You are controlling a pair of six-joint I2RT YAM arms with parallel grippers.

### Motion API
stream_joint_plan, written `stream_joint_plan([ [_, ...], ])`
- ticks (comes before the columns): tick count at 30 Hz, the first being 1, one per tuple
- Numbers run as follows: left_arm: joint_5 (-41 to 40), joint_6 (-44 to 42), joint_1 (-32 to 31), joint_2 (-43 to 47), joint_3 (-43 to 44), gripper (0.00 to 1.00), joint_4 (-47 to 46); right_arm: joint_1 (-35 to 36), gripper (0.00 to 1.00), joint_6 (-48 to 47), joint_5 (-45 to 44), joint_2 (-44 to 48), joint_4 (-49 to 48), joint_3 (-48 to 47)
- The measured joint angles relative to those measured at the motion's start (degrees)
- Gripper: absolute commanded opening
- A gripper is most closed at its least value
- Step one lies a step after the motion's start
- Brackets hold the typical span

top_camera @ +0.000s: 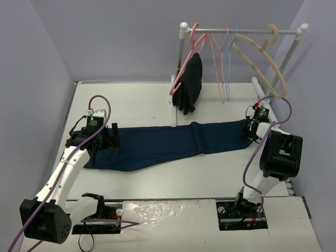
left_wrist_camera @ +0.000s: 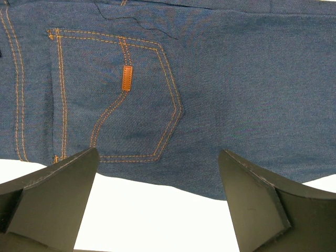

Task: Place the trousers on the hanger
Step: Fold the trousers at the center of the board.

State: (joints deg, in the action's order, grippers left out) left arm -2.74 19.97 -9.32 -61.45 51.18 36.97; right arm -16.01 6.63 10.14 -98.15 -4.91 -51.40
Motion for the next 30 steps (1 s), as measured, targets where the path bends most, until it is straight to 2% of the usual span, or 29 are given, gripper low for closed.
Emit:
stream_joint_plan([
  [4, 0.31, 0.00, 0.00, 0.00, 0.00, 0.97, -0.02, 0.39, 0.00, 2.02, 0.65, 4.83, 4.17, 1.60],
  [8, 0.85, 0.04, 0.00, -0.01, 0.00, 0.97, -0.26, 0.35, 0.00, 5.24, -1.67, 14.85, 9.54, 0.80],
  [14, 1.63, 0.19, -0.01, -1.29, 0.00, 0.97, -0.73, -3.88, 0.00, 8.28, -5.35, 24.36, 15.39, -9.13],
  [23, 1.68, 0.20, -1.16, -2.45, -0.30, 0.97, -0.85, -13.97, 0.00, 5.81, -11.87, 25.60, 24.15, -23.08],
  [30, 0.99, 0.17, -1.77, -1.90, -0.44, 0.97, -0.83, -11.96, 0.00, 3.82, -16.20, 25.14, 28.02, -28.40],
])
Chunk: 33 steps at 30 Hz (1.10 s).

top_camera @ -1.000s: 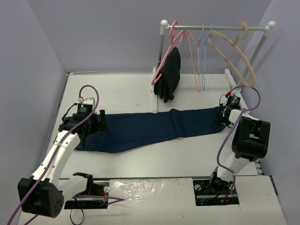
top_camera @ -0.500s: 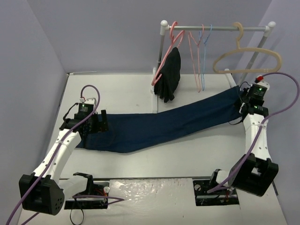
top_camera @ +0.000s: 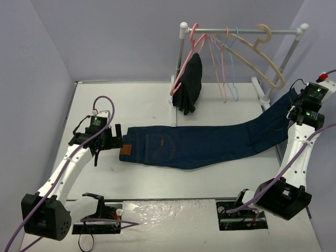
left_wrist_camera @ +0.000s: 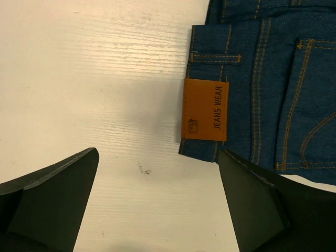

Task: Place the trousers on the hanger
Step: Fold the trousers at the center of the board.

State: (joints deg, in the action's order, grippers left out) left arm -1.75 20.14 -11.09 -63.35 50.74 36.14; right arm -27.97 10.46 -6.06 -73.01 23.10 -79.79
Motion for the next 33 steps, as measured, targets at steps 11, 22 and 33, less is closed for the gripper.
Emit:
stream_joint_plan([
  [11, 0.44, 0.12, -0.11, 0.54, 0.00, 0.97, -0.01, 11.89, 0.00, 3.45, 13.05, 6.40, 4.16, 0.69],
  [22, 5.02, 2.01, -0.11, 2.03, 0.21, 0.97, 1.94, 26.19, 0.00, 13.96, 26.34, 17.63, 4.87, 5.13],
  [33, 7.97, 1.97, -0.11, 4.99, 1.27, 0.97, 2.14, 39.14, 0.00, 25.61, 27.30, 17.06, -3.46, 7.17],
])
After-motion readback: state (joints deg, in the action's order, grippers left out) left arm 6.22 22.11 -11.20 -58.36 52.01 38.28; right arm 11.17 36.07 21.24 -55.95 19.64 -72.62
